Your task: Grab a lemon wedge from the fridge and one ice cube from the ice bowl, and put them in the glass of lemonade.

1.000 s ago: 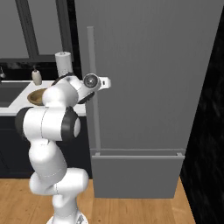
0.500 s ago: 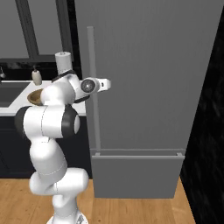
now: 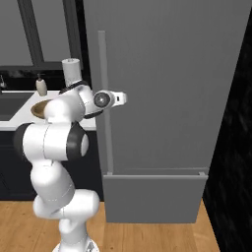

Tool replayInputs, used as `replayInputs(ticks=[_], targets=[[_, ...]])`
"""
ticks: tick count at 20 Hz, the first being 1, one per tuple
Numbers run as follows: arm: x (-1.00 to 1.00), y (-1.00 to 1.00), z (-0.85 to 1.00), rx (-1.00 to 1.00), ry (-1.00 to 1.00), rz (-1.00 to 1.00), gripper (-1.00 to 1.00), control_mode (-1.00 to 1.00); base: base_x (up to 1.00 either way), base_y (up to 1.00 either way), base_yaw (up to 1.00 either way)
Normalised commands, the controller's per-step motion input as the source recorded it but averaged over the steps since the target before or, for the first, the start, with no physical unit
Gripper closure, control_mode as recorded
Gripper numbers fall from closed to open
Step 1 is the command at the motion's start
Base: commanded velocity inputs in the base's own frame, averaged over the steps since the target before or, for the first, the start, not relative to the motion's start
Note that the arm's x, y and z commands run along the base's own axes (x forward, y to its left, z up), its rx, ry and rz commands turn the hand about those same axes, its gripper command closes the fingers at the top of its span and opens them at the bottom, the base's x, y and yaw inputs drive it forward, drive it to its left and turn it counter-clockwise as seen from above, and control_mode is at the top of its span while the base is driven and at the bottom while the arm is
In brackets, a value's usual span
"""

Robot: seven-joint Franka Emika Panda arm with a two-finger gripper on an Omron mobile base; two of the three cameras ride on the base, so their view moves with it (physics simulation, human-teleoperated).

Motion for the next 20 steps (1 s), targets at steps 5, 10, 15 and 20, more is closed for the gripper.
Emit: replayInputs(ticks=[5, 10, 15, 20], targets=[[-0.6, -0.86, 0.23, 0.0, 0.26, 0.0, 1.0, -1.0, 0.0, 0.0, 0.0], [-0.81, -1.0, 0.26, 0.01, 0.17, 0.0, 1.0, -1.0, 0.0, 0.0, 0.0], [-0.98, -1.0, 0.25, 0.02, 0.05, -0.01, 1.0, -1.0, 0.0, 0.0, 0.0], [-1.0, -1.0, 0.25, 0.03, 0.0, -0.02, 1.0, -1.0, 0.0, 0.0, 0.0]])
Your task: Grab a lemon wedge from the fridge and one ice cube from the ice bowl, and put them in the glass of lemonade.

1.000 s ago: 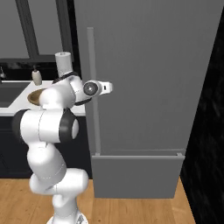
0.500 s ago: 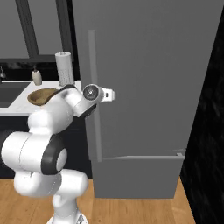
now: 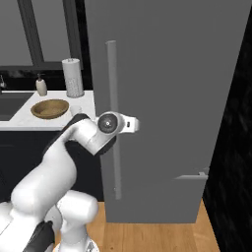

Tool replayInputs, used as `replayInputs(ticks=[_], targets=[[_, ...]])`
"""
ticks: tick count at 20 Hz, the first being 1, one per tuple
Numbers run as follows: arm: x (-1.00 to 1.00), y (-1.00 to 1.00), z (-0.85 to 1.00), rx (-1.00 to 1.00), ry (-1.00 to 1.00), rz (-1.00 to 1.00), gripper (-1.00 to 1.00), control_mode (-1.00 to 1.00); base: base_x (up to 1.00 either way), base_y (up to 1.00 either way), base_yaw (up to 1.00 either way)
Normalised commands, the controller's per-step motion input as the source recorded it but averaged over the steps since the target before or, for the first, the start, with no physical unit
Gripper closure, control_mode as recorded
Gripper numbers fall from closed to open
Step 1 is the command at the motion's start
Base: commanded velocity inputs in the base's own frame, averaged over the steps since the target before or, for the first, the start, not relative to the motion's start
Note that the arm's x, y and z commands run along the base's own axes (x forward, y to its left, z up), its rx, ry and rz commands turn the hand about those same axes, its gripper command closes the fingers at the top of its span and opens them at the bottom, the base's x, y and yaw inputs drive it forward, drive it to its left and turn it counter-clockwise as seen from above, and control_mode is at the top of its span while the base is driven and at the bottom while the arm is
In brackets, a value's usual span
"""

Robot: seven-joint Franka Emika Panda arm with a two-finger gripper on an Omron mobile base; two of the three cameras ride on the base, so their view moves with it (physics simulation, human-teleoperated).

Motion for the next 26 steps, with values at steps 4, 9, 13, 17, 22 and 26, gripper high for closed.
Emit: replayInputs(ticks=[4, 9, 13, 17, 22, 26], targets=[[-1.0, -1.0, 0.31, 0.05, 0.0, -0.02, 1.0, -1.0, 0.0, 0.0, 0.0], [-0.89, -1.0, 0.42, 0.05, 0.05, -0.02, 1.0, -1.0, 0.0, 0.0, 0.0], [-0.62, -0.96, 0.54, 0.02, 0.12, 0.0, 1.0, -1.0, 0.0, 0.0, 0.0], [-0.39, -0.56, 0.69, 0.0, 0.14, 0.0, -1.0, -1.0, 0.0, 0.0, 0.0], [-0.33, -0.05, 0.67, 0.0, 0.05, 0.0, -1.0, -1.0, 0.0, 0.0, 0.0], [-0.86, -0.01, 0.64, -0.02, 0.02, 0.0, -1.0, -1.0, 0.0, 0.0, 0.0]])
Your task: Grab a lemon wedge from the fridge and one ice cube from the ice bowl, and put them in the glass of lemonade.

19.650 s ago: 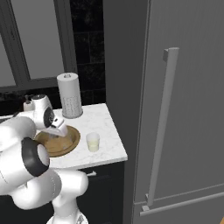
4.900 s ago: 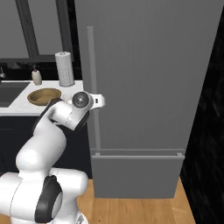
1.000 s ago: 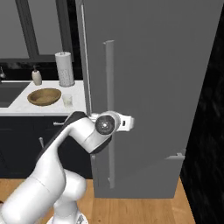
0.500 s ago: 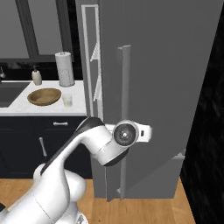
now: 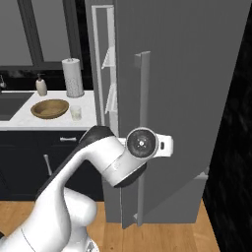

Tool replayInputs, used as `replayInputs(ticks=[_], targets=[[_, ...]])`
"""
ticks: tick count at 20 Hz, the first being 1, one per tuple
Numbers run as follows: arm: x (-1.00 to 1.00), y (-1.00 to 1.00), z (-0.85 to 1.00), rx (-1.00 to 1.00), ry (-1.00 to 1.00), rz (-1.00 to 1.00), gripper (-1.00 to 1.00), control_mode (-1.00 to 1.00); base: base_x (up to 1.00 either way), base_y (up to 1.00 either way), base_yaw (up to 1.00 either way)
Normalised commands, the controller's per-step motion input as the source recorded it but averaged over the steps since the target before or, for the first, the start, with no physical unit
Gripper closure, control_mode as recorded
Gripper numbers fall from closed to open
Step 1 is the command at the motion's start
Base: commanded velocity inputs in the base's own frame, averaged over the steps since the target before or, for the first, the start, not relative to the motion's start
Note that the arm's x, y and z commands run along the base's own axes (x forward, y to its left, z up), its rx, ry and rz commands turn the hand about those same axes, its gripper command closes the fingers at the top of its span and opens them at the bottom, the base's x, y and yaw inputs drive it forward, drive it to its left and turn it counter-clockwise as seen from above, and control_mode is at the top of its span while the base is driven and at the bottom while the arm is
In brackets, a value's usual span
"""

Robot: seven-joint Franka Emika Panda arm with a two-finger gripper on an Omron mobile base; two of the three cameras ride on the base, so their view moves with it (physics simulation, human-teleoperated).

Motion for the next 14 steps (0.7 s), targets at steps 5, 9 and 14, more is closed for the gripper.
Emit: replayInputs(ticks=[5, 9, 14], targets=[[-0.8, 0.13, 0.59, -0.13, 0.0, 0.0, -1.0, -1.0, 0.0, 0.0, 0.0], [-0.25, 0.77, 0.36, -0.33, 0.0, 0.03, -1.0, -1.0, 0.0, 0.0, 0.0], [0.0, 0.86, 0.14, -0.37, 0.01, 0.06, -1.0, -1.0, 0.0, 0.0, 0.0]])
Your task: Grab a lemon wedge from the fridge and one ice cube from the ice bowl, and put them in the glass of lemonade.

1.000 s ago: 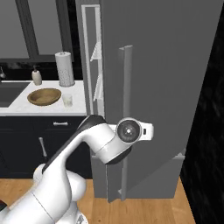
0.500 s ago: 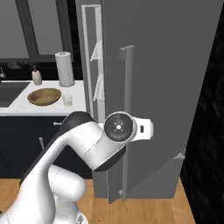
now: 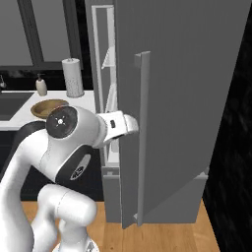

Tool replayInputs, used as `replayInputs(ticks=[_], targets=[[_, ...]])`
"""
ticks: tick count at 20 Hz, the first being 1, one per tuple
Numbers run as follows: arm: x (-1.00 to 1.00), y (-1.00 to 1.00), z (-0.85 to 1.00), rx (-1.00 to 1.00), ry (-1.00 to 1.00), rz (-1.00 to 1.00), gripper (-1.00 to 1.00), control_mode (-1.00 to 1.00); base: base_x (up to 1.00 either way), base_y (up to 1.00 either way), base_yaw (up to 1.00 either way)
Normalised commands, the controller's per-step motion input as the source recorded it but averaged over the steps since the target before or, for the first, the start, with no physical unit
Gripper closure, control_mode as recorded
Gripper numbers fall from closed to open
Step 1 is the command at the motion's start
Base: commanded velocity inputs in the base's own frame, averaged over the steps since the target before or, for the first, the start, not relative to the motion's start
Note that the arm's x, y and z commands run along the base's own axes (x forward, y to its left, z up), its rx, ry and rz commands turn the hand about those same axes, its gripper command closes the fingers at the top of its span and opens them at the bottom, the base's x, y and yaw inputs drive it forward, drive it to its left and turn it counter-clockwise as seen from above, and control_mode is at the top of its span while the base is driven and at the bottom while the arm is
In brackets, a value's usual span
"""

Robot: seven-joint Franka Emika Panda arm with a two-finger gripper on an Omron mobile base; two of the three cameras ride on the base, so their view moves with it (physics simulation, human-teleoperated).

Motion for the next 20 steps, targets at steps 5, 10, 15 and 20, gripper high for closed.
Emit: replayInputs(ticks=[5, 10, 15, 20], targets=[[0.0, 0.87, 0.0, -0.39, 0.09, 0.03, -1.0, -1.0, 0.0, 0.0, 0.0], [0.0, 0.61, 0.0, -0.34, 0.14, 0.0, -1.0, -1.0, 0.0, 0.0, 0.0], [0.14, 0.01, 0.03, -0.15, 0.05, 0.0, -1.0, -1.0, 0.0, 0.0, 0.0], [0.66, 0.0, 0.0, -0.08, 0.06, 0.0, -1.0, -1.0, 0.0, 0.0, 0.0]])
